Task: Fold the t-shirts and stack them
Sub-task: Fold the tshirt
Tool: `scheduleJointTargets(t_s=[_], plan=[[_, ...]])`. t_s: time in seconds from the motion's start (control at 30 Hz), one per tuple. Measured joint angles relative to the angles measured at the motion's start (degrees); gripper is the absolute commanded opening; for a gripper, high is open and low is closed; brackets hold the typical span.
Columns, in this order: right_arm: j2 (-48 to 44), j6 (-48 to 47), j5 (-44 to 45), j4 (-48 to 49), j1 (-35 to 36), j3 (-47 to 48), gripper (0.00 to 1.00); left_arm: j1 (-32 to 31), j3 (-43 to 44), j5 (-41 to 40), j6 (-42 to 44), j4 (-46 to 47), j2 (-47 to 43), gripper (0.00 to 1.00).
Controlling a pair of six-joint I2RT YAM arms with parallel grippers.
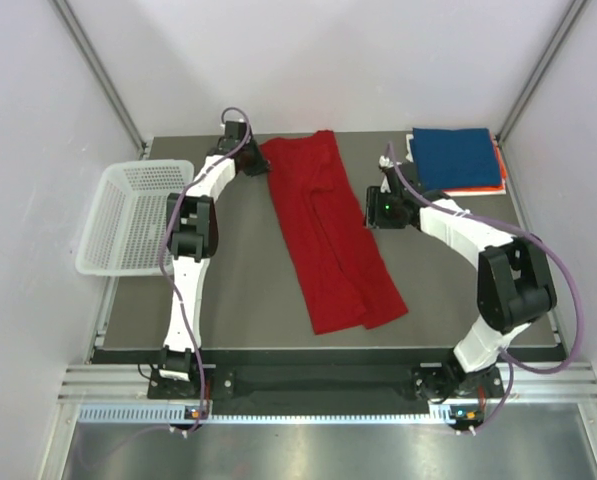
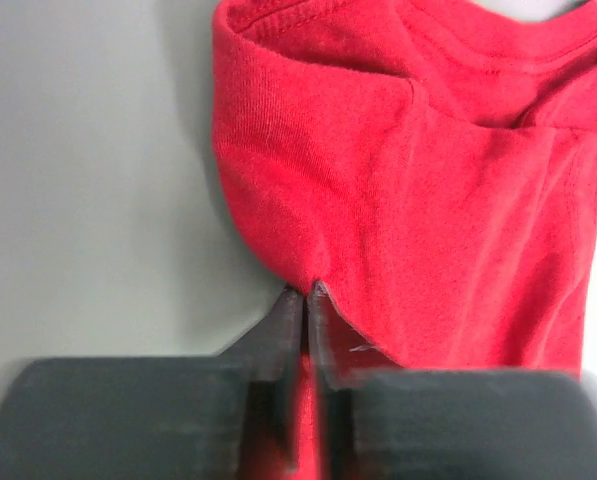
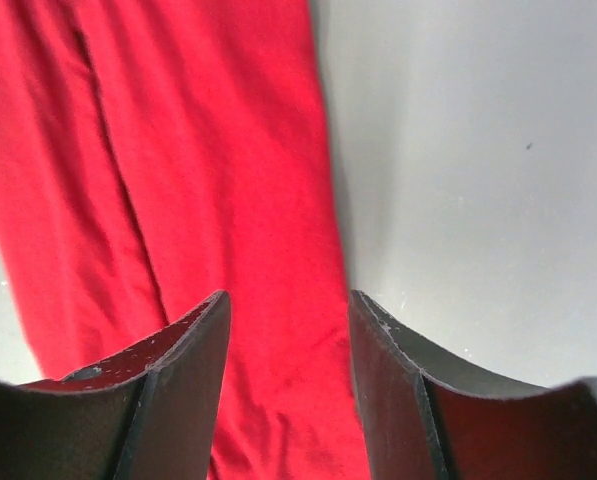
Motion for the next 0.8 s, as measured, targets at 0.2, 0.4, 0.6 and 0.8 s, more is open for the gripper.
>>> scheduleJointTargets(t_s=[0.2, 0.4, 0.6, 0.8], plan=[[2.03, 0.44, 0.00, -0.42, 0.52, -1.16, 0.52, 1.05, -2.78, 3.10, 1.31, 0.81, -1.62, 0.45], [-2.10, 0.81, 0.13, -2.60, 1.92, -6.27, 0.51, 1.40, -24.59, 1.33, 2.89, -1.99, -18.01, 0.46], [-9.42, 2.89, 1.31, -5.57, 2.38, -11.89, 0.49, -1.55, -48.28, -1.99, 3.58, -3.56, -39.52, 0.45], [-14.12, 4.28, 0.83, -5.75, 2.43, -18.32, 0.49, -10.25, -72.76, 1.79, -0.76, 0.63, -59.43, 0.45]])
